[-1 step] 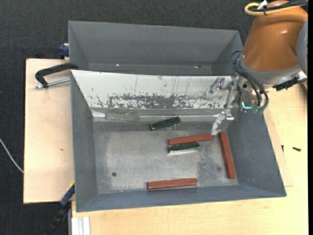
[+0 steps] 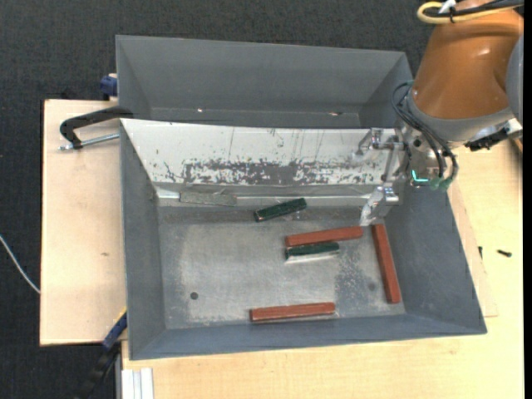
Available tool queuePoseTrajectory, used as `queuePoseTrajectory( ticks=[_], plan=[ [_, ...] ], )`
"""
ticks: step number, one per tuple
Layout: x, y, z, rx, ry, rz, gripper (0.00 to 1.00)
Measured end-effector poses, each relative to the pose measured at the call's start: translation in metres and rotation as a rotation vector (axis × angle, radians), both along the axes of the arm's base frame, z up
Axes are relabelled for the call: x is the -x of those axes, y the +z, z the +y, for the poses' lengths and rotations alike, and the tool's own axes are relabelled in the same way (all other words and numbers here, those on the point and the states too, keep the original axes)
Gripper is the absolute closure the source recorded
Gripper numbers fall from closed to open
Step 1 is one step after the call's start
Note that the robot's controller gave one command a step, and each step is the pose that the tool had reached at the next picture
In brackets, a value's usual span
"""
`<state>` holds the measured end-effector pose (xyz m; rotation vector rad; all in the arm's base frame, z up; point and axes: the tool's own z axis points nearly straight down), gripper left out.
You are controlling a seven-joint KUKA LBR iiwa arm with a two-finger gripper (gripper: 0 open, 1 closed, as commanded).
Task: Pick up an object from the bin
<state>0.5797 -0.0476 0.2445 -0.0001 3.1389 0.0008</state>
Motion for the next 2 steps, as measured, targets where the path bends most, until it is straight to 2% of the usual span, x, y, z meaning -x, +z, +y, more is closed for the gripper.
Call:
queuePoseTrajectory(
  ticks=[1, 2],
  plan=[
    [0.008, -0.050, 0.008, 0.000, -0.012, -0.006, 0.00],
    [-0.006, -0.100, 0.027, -0.001, -0.066, 0.002, 0.00]
  ],
)
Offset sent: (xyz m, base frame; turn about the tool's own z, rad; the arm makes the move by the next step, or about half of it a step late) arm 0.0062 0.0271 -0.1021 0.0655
